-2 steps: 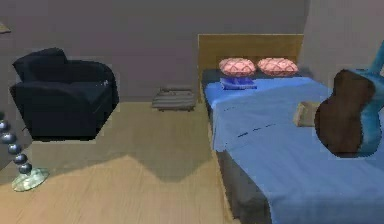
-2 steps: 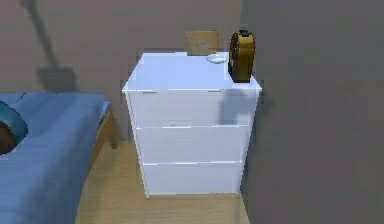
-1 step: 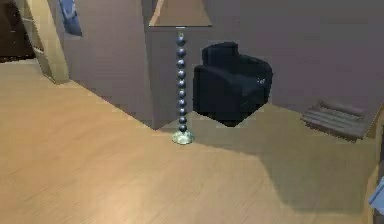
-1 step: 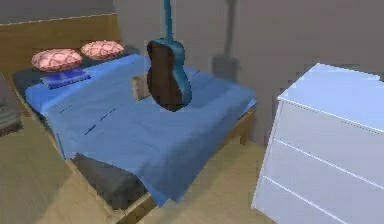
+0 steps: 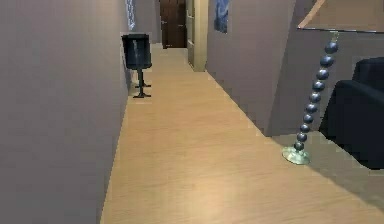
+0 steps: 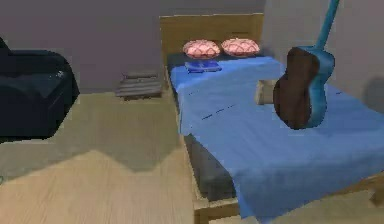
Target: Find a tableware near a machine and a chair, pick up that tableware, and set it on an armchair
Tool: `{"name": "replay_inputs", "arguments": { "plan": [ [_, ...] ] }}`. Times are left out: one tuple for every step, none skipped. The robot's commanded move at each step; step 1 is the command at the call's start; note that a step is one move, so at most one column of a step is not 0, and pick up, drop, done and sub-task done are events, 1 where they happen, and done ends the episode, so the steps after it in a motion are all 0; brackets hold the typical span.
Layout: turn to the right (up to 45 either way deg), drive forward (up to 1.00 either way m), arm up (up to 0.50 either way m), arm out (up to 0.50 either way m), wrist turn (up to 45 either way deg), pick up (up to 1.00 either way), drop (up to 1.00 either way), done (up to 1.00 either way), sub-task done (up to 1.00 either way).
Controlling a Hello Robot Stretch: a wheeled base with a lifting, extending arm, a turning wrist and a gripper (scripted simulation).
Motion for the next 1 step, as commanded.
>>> {"name": "replay_inputs", "arguments": {
  "plan": [
    [0.0, 1.00, 0.00, 0.00, 0.0, 0.00, 0.00, 0.00, 0.00]
  ]
}}
